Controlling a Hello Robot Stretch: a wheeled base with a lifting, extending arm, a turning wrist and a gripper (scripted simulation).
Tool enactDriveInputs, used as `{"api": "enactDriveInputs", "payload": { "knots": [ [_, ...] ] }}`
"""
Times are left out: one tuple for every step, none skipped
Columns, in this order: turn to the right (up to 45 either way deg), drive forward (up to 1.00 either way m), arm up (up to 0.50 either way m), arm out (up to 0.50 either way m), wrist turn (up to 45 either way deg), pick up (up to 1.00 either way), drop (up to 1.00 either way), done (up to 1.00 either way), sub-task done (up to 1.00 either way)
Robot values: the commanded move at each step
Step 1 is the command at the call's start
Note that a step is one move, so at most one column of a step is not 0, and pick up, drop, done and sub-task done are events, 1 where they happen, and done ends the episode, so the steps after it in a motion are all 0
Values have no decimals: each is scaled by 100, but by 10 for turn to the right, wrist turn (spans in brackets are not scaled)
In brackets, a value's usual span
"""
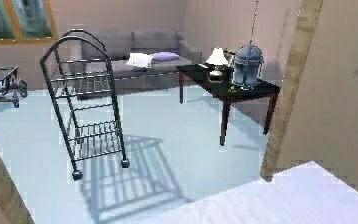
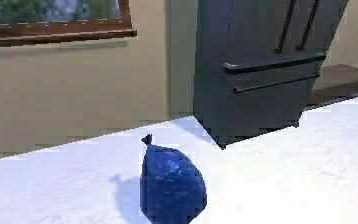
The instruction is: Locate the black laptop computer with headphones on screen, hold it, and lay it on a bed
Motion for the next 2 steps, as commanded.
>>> {"api": "enactDriveInputs", "payload": {
  "knots": [
    [0,100,0,0,0,0,0,0,0],
    [0,100,0,0,0,0,0,0,0]
  ]
}}
